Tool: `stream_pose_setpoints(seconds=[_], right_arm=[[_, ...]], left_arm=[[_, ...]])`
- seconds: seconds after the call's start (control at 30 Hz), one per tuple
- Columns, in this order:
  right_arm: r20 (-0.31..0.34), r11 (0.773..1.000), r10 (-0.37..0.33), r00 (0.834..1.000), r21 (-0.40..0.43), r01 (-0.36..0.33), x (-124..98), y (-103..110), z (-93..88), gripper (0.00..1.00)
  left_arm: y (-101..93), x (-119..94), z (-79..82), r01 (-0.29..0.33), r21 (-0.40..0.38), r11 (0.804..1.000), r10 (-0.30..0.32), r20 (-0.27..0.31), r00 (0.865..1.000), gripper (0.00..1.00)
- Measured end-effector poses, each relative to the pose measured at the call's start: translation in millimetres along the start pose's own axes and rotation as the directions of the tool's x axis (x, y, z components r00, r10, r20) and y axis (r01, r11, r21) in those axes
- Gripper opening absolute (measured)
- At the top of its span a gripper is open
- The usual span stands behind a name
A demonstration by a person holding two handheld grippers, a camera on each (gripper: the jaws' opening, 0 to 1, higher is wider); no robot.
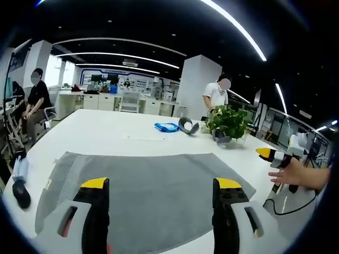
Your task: Fold the towel on the table until its edges align and the towel forms a compact rectangular stack.
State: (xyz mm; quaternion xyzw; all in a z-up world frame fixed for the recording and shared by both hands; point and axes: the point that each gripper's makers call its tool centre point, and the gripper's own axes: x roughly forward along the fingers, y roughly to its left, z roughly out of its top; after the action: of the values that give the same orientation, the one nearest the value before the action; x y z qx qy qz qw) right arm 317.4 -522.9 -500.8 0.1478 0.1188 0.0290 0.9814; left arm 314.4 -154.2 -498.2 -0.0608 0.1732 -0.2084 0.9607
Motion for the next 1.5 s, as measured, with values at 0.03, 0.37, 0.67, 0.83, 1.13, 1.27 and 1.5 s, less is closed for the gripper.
stream_pose_setpoints(seconds=[0.03, 0.37, 0.67, 0.83, 1.13, 1.27, 1.5], right_arm=[[-0.006, 1.0, -0.002, 1.0, -0.025, 0.002, 3.0, -2.4, 0.9, 0.67], [-0.1, 0.997, -0.077, 0.992, -0.008, 0.076, 17.9, -48.5, -23.5, 0.48], [-0.226, 0.97, -0.234, 0.945, 0.016, 0.244, -4.0, -80.8, -52.1, 0.3], [-0.291, 0.951, -0.285, 0.913, 0.035, 0.308, -12.2, -93.4, -69.2, 0.21], [-0.417, 0.945, -0.295, 0.86, 0.002, 0.326, -7.0, -97.7, -108.6, 0.19], [-0.435, 0.948, -0.3, 0.849, -0.038, 0.316, -3.3, -99.0, -115.0, 0.18], [-0.455, 0.951, -0.292, 0.841, -0.046, 0.305, -0.5, -98.9, -124.0, 0.13]], left_arm=[[0.1, -0.3, -0.7, 0.005, -0.001, 1.0, -0.005, -0.005, 1.0, 0.78], [-7.2, -2.4, -7.5, 0.039, -0.003, 0.999, -0.039, -0.042, 0.998, 0.71], [-13.9, -1.3, -10.6, 0.049, -0.002, 0.999, -0.049, -0.051, 0.997, 0.69], [-15.6, -0.7, -12.9, 0.056, 0.009, 0.998, -0.055, -0.062, 0.997, 0.69], [-9.0, -1.0, -10.9, 0.043, 0.004, 0.999, -0.042, -0.062, 0.997, 0.69], [-5.7, -2.4, -10.3, 0.033, -0.001, 0.999, -0.033, -0.062, 0.998, 0.69], [0.7, -4.1, -9.6, 0.014, 0.002, 1.0, -0.014, -0.06, 0.998, 0.69]])
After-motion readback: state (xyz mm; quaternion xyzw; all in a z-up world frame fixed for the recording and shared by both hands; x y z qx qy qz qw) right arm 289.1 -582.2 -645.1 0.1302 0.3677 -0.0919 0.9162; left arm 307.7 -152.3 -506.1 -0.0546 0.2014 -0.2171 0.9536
